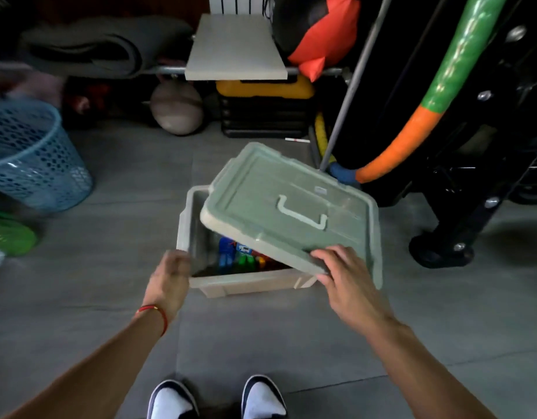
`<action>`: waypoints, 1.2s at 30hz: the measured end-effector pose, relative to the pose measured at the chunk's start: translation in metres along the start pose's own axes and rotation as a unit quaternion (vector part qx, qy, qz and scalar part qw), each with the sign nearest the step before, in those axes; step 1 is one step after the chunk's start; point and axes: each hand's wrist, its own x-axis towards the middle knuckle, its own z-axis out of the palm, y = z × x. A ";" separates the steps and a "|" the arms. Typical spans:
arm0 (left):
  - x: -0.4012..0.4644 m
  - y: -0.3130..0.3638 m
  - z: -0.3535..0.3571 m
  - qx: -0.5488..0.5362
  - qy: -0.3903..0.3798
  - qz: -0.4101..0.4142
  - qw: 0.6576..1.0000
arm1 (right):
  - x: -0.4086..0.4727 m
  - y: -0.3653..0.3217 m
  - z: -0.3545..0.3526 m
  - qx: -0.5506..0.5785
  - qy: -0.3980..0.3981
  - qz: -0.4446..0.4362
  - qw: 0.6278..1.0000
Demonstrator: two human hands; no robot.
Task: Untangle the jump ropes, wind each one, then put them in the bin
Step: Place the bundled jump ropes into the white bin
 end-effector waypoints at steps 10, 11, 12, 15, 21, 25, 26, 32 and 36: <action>0.030 -0.004 -0.003 0.017 0.008 -0.039 0.999 | 0.045 0.010 0.053 -0.018 -0.071 -0.072 0.995; 0.035 -0.004 -0.001 0.049 0.001 -0.033 0.998 | 0.051 0.019 0.053 -0.017 -0.028 -0.037 0.999; 0.040 -0.002 0.000 0.069 0.000 -0.027 0.997 | 0.059 0.028 0.054 -0.024 0.013 0.008 1.000; 0.063 -0.007 -0.001 0.078 0.001 -0.041 0.996 | 0.089 0.058 0.060 -0.035 0.053 0.220 0.974; 0.086 -0.013 0.011 -0.182 -0.008 -0.223 0.958 | 0.117 0.084 0.069 0.292 -0.074 0.533 0.790; 0.086 -0.031 0.005 -0.297 -0.142 -0.277 0.903 | 0.109 0.095 0.080 0.343 -0.057 0.560 0.752; 0.087 -0.031 0.006 -0.306 -0.102 -0.265 0.909 | 0.109 0.094 0.081 0.299 -0.030 0.553 0.777; 0.078 -0.008 0.026 -0.030 0.162 -0.093 0.982 | 0.108 0.083 0.087 -0.063 0.128 0.383 0.913; 0.077 -0.004 0.039 0.081 0.189 -0.029 0.978 | 0.109 0.079 0.088 -0.122 0.135 0.324 0.928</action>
